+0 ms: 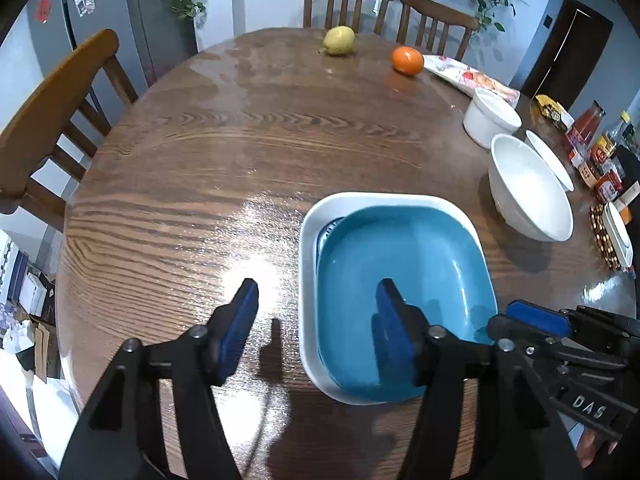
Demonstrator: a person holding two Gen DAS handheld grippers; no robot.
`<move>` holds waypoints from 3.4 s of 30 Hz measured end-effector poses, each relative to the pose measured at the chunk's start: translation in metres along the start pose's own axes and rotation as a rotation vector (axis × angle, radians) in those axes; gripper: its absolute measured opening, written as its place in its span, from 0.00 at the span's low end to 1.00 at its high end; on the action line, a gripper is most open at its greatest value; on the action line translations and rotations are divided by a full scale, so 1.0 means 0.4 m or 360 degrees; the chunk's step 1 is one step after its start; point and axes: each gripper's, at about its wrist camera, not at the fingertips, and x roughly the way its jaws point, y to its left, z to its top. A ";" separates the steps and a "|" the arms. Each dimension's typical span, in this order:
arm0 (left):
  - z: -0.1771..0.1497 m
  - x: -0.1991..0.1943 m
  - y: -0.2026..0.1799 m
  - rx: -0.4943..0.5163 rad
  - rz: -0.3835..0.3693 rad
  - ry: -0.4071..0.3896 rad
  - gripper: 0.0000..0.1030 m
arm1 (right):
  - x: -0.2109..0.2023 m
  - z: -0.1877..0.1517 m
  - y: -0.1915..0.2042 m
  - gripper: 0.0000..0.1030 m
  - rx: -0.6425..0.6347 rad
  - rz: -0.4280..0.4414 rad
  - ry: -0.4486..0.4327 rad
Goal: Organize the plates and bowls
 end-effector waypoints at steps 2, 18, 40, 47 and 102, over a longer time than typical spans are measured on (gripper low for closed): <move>0.001 -0.008 -0.001 -0.0003 0.0007 -0.0014 0.68 | -0.012 -0.002 -0.014 0.39 0.0039 0.0010 -0.0031; 0.007 -0.044 -0.087 0.0119 0.0020 -0.0062 0.93 | -0.115 -0.020 -0.107 0.49 0.0197 0.0014 -0.0212; 0.047 -0.022 -0.275 0.0141 -0.0033 -0.0020 0.94 | -0.209 -0.033 -0.361 0.50 0.0414 -0.0055 -0.0230; 0.067 0.000 -0.330 0.0160 -0.0015 -0.0023 0.94 | -0.210 -0.023 -0.425 0.50 0.0457 -0.0037 -0.0234; 0.020 0.120 -0.437 0.0379 -0.0324 0.0385 0.14 | -0.109 -0.068 -0.419 0.17 0.0506 0.0186 0.0052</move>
